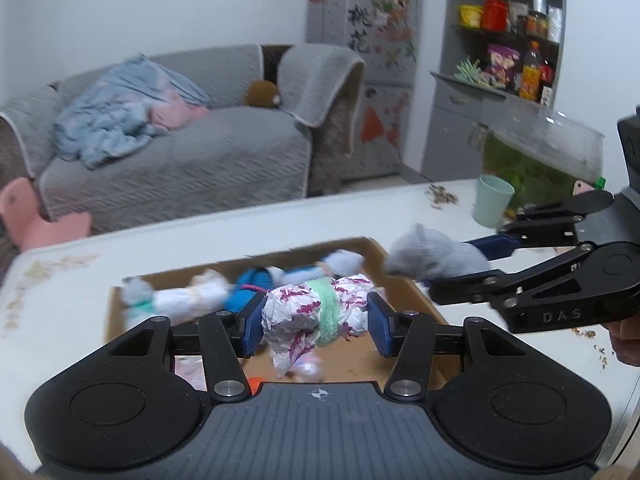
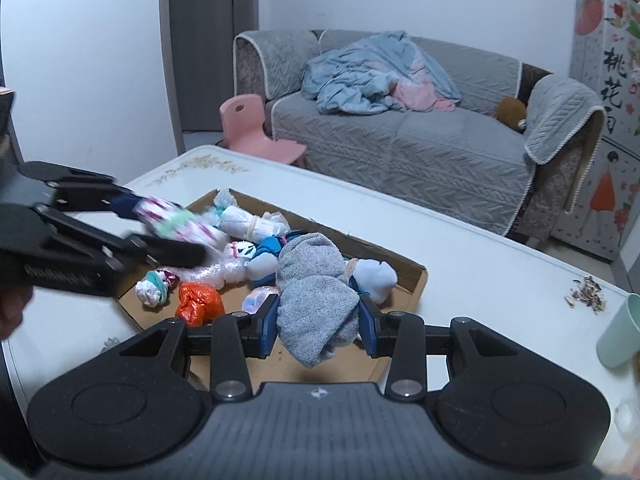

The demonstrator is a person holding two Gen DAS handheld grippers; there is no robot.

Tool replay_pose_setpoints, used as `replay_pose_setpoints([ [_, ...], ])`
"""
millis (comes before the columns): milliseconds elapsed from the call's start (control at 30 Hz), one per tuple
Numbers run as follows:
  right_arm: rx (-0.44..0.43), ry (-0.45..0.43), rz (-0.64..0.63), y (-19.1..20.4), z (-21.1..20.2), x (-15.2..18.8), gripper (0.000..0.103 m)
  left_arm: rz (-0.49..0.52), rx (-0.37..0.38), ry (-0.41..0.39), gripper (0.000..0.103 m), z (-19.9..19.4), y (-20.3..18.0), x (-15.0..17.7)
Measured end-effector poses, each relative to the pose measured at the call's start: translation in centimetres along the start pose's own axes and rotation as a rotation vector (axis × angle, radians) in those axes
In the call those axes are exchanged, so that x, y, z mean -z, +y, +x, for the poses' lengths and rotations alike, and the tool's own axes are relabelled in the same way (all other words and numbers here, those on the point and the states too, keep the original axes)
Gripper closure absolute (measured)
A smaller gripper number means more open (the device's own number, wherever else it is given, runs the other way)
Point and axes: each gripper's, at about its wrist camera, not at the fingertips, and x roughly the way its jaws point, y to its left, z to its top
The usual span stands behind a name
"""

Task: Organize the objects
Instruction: 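Carry both items into the tray and open both grippers to release them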

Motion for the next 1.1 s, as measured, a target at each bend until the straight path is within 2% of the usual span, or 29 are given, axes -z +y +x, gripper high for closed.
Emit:
replay_pose_setpoints([
  [200, -0.013, 0.051, -0.014, -0.6, 1.7, 0.5, 0.066, 0.017, 0.022, 0.077, 0.045, 4.6, -0.7, 1.5],
  [467, -0.013, 0.142, -0.035, -1.8, 4.7, 1.7, 0.066, 0.021, 0.025, 0.154, 0.045, 8.5, -0.6, 3.2],
  [867, -0.037, 0.214, -0.105, -2.5, 7.3, 1.7, 0.066, 0.130, -0.066, 0.174, 0.045, 11.1, -1.3, 3.7],
  [967, -0.036, 0.229, -0.124, -2.4, 7.7, 1.7, 0.065, 0.183, -0.093, 0.179, 0.047, 11.6, -1.9, 3.8],
  [1100, -0.045, 0.230, -0.114, -2.9, 7.8, 1.6, 0.065, 0.178, -0.093, 0.181, 0.047, 11.9, -1.8, 3.8],
])
